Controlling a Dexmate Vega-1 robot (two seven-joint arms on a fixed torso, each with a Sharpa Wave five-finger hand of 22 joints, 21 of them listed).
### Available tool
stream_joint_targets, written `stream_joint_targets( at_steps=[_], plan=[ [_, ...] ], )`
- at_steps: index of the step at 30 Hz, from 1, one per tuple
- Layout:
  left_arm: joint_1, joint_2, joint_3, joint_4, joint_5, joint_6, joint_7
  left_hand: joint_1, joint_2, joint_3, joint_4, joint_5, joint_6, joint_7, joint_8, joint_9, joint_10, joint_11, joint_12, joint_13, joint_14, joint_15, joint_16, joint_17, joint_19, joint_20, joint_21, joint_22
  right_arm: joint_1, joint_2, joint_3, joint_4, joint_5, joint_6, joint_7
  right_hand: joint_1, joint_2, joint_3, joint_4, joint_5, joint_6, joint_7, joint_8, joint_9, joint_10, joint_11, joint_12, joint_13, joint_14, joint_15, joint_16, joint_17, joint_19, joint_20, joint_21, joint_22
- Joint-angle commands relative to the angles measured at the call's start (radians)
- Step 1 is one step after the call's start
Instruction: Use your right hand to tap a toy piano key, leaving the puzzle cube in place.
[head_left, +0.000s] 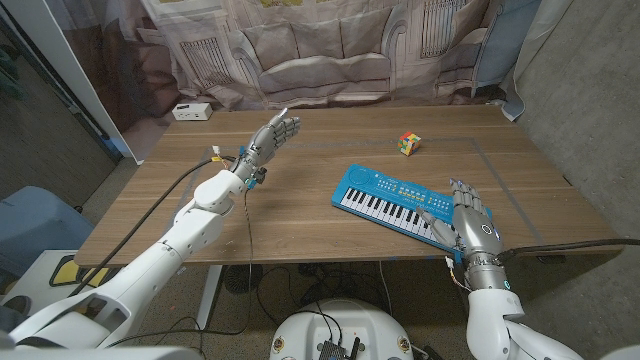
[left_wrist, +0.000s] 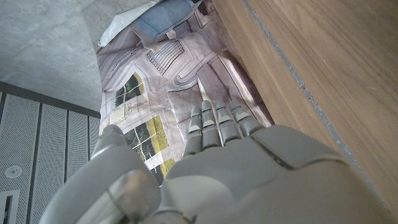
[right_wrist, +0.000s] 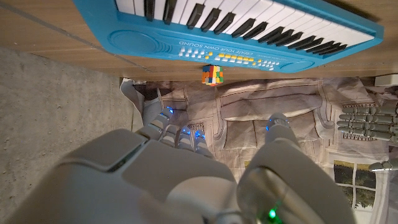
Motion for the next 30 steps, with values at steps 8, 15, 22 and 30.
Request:
stream_joint_targets(
  at_steps=[8, 15, 22, 30],
  plan=[
    [0.005, 0.017, -0.011, -0.014, -0.014, 0.015, -0.01, 0.003, 0.01, 0.004, -0.007, -0.001, 0.007, 0.001, -0.002, 0.002, 0.012, 0.0, -0.002, 0.003, 0.008, -0.007, 0.0, 0.004, 0.004, 0.0, 0.001, 0.004, -0.054, 0.069, 0.106, 0.042, -0.006, 0.215, 0.01, 0.015, -0.009, 0.0, -0.007, 0.0, 0.027, 0.005, 0.009, 0.001, 0.027, 0.003, 0.005, -0.001, 0.021, 0.001, 0.004, 0.002, 0.032, -0.03, -0.001, 0.002],
    [0.017, 0.018, -0.012, -0.021, -0.009, 0.011, 0.0, 0.003, 0.011, 0.004, -0.008, -0.002, 0.009, 0.003, -0.001, 0.002, 0.015, 0.005, -0.001, 0.003, 0.01, -0.005, 0.0, 0.004, 0.005, 0.0, 0.001, 0.004, -0.059, 0.081, 0.137, 0.054, -0.005, 0.272, 0.043, 0.015, -0.013, -0.001, -0.007, -0.001, 0.038, 0.007, 0.009, 0.001, 0.034, 0.003, 0.005, -0.001, 0.029, 0.003, 0.004, 0.002, 0.039, -0.029, -0.002, 0.002],
    [0.03, 0.018, -0.021, -0.028, -0.016, 0.011, 0.015, 0.003, 0.011, 0.005, -0.009, -0.002, 0.01, 0.004, -0.001, 0.002, 0.014, 0.003, -0.001, 0.003, 0.011, -0.004, 0.0, 0.004, 0.005, -0.002, 0.001, 0.004, -0.046, 0.099, 0.171, 0.068, 0.008, 0.314, 0.086, 0.014, -0.016, -0.003, -0.006, -0.002, 0.05, 0.009, 0.011, 0.001, 0.043, 0.007, 0.005, -0.001, 0.035, 0.005, 0.004, 0.002, 0.043, -0.026, -0.005, 0.002],
    [0.03, 0.01, -0.021, -0.019, -0.02, 0.006, 0.016, 0.003, 0.011, 0.005, -0.01, -0.002, 0.011, 0.006, -0.001, 0.002, 0.013, 0.002, -0.002, 0.003, 0.01, -0.004, 0.0, 0.004, 0.006, -0.005, 0.001, 0.004, -0.023, 0.122, 0.202, 0.096, 0.029, 0.388, 0.12, 0.01, -0.021, -0.008, -0.003, -0.002, 0.072, 0.015, 0.013, 0.001, 0.062, 0.012, 0.007, -0.001, 0.05, 0.011, 0.005, 0.002, 0.056, -0.021, -0.007, 0.002]
  ],
)
